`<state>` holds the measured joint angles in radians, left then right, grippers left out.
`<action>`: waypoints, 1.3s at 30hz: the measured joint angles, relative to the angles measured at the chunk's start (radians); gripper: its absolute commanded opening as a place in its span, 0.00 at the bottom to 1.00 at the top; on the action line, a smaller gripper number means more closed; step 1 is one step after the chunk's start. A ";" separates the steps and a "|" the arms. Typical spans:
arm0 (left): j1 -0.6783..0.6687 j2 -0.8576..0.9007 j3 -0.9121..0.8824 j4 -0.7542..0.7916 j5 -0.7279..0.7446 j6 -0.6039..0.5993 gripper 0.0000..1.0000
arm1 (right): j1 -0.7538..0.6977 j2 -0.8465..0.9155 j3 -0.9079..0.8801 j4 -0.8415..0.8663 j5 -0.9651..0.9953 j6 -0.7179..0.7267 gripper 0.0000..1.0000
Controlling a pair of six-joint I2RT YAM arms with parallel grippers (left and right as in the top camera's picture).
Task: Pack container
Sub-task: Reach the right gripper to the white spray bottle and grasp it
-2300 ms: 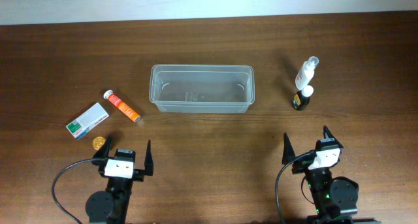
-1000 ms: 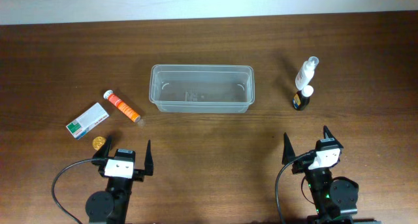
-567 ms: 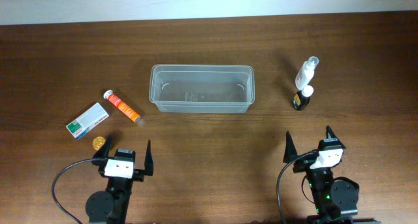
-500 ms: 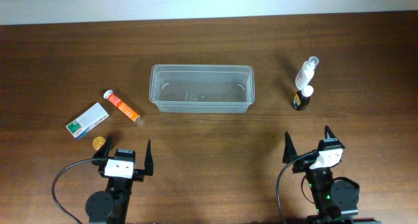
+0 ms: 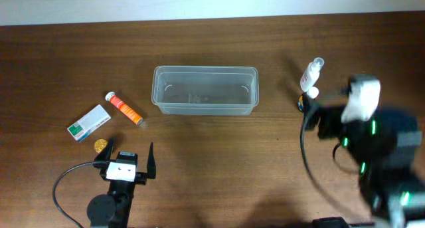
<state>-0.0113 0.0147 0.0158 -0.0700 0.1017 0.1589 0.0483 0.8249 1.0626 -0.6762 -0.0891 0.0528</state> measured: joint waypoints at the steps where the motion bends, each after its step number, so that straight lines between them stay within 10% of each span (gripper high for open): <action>1: 0.000 0.000 0.000 -0.002 0.000 0.000 0.99 | 0.000 0.113 0.128 -0.080 0.000 -0.002 0.98; 10: 0.000 -0.001 0.000 -0.001 0.000 0.000 0.99 | -0.002 0.726 0.730 -0.423 0.000 -0.132 0.98; 39: 0.000 -0.001 0.000 -0.001 0.000 0.000 0.99 | -0.185 1.191 0.748 -0.329 -0.007 -0.023 0.93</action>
<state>-0.0113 0.0139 0.0154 -0.0711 0.1017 0.1589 -0.1371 2.0155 1.8103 -1.0050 -0.0959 0.0296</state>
